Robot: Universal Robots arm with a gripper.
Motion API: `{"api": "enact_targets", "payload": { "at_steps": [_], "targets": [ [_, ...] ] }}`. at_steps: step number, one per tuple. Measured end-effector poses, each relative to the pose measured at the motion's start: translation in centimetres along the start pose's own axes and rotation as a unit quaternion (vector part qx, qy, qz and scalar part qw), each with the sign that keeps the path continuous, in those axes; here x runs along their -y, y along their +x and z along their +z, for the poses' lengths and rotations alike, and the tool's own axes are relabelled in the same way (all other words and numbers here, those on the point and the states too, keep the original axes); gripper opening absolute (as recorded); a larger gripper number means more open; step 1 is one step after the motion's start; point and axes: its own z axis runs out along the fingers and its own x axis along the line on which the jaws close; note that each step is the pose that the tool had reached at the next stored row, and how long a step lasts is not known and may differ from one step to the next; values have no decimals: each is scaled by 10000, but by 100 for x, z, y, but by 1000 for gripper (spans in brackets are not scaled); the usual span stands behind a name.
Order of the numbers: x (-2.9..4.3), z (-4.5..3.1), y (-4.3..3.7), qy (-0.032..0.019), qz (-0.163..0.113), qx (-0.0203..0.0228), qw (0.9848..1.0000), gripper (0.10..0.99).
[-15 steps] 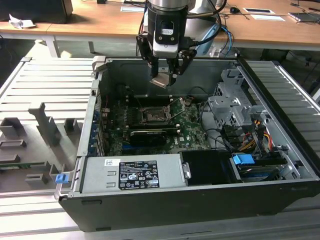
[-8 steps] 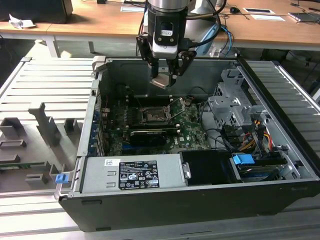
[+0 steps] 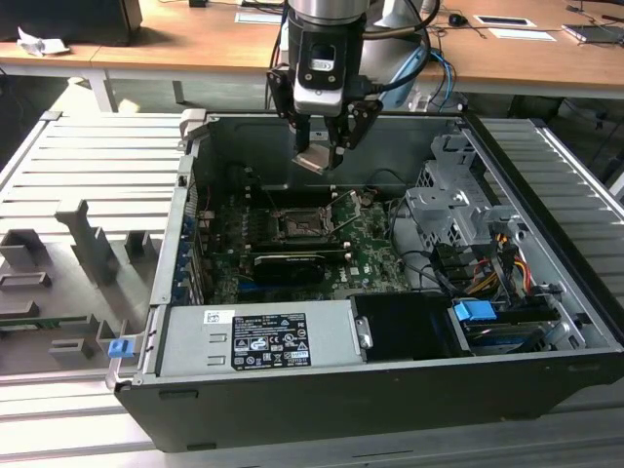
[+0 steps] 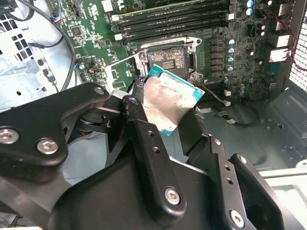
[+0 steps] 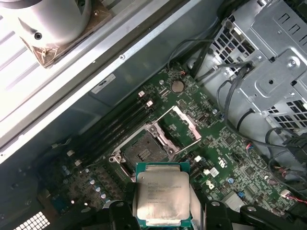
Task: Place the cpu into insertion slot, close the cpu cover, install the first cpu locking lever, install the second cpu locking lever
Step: 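Place the cpu into insertion slot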
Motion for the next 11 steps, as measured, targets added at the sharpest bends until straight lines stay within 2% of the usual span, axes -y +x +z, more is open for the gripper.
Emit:
{"api": "enact_targets", "payload": {
  "at_steps": [11],
  "targets": [
    [1, 11, 0, -3, 204, 19, 9998, 525]
  ]
}}
